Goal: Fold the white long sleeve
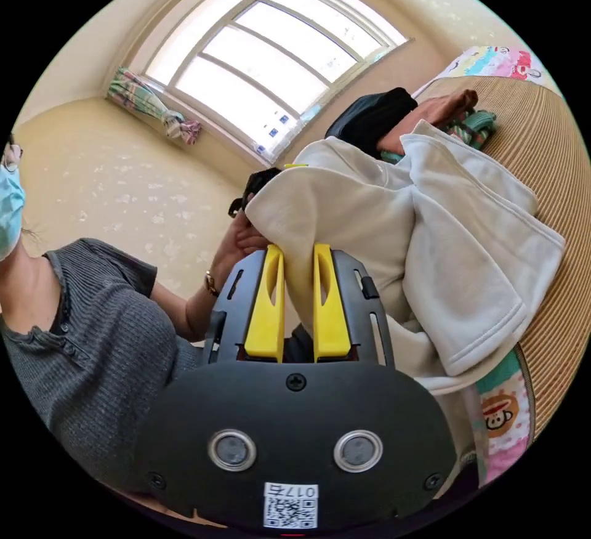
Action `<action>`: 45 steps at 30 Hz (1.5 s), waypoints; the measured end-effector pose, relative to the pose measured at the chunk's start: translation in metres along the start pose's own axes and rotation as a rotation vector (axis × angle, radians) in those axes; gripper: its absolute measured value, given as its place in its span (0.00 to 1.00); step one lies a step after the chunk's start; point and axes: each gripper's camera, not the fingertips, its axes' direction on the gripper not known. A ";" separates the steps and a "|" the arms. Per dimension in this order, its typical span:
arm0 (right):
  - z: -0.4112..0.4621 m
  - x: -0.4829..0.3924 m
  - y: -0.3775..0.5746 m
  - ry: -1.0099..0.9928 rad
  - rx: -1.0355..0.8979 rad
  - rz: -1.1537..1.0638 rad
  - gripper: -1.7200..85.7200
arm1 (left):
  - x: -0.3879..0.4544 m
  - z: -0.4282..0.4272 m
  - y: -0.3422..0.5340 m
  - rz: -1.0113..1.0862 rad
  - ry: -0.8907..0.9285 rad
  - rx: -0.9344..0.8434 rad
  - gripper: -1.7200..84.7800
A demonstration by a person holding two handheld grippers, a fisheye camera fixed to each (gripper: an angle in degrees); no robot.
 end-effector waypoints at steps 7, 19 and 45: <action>-0.090 -0.057 -0.009 -0.340 0.161 -0.263 0.07 | 0.113 -0.050 -0.060 0.687 0.602 0.128 0.06; -0.148 -0.042 0.022 0.406 0.171 -0.061 0.18 | 0.153 0.080 -0.056 0.516 1.780 0.068 0.04; -0.126 0.003 -0.001 -0.079 0.275 -0.188 0.07 | 0.235 0.166 0.014 0.415 1.738 -0.041 0.06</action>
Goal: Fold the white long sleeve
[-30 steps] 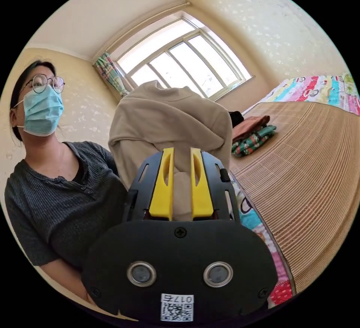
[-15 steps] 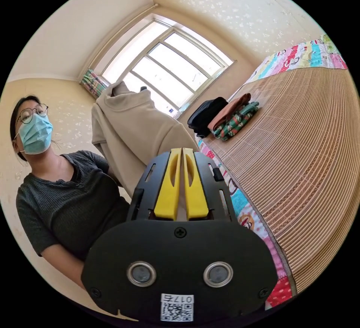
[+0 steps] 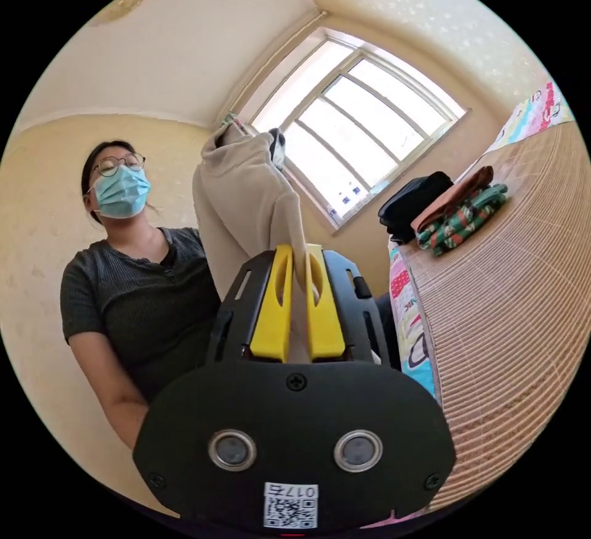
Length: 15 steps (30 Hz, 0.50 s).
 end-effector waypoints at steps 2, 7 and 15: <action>-0.043 -0.046 -0.014 0.179 0.148 -0.017 0.06 | 0.015 -0.005 -0.007 -0.051 -0.210 -0.128 0.06; -0.079 -0.174 -0.054 0.669 0.262 -0.175 0.05 | 0.045 -0.008 -0.015 -0.219 -0.960 -0.480 0.07; -0.003 -0.307 -0.085 1.012 0.456 -0.460 0.05 | -0.013 0.065 0.021 -0.247 -1.497 -1.038 0.05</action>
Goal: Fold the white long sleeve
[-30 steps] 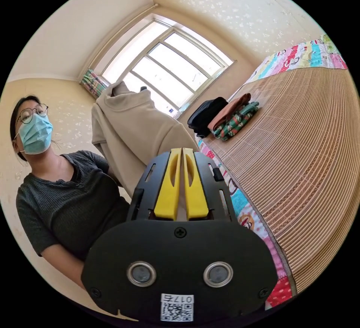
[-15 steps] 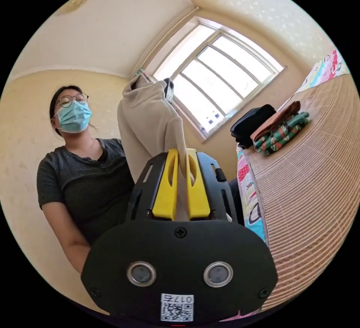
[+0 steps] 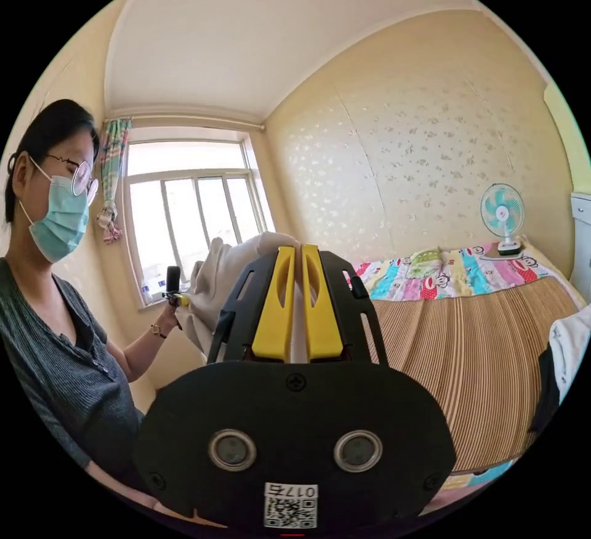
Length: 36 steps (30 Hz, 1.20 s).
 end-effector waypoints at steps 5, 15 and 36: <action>-0.022 -0.060 -0.016 0.049 0.228 -0.076 0.05 | 0.046 0.005 -0.032 -0.151 -0.373 0.147 0.03; 0.100 0.053 -0.130 0.317 -0.193 0.114 0.06 | -0.029 0.030 -0.217 -0.074 -0.687 0.077 0.08; 0.225 0.128 0.231 0.343 -1.123 0.404 0.08 | -0.228 0.170 0.157 -0.836 -0.180 -0.408 0.09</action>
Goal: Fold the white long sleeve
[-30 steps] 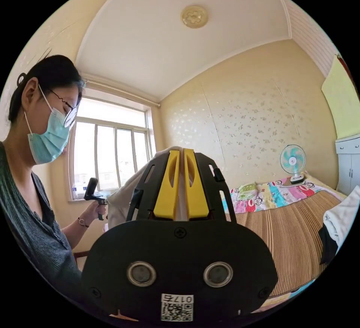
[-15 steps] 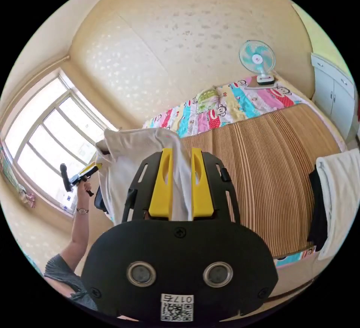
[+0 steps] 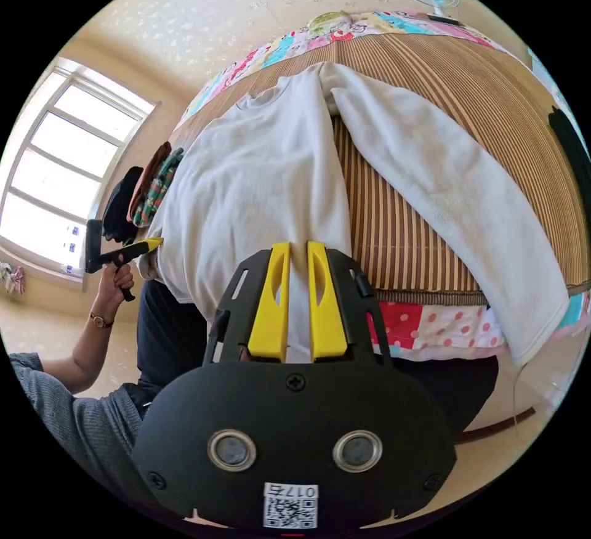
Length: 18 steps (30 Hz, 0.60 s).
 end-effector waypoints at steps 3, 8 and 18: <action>-0.008 0.010 -0.006 0.036 -0.055 0.004 0.07 | -0.027 -0.057 0.040 -0.090 -0.154 0.151 0.04; 0.000 0.038 0.003 -0.063 -0.016 0.040 0.06 | -0.128 -0.143 0.123 -0.447 0.307 0.430 0.06; -0.001 0.043 0.016 -0.042 0.043 0.048 0.05 | -0.250 -0.124 0.210 -1.080 0.767 0.792 0.20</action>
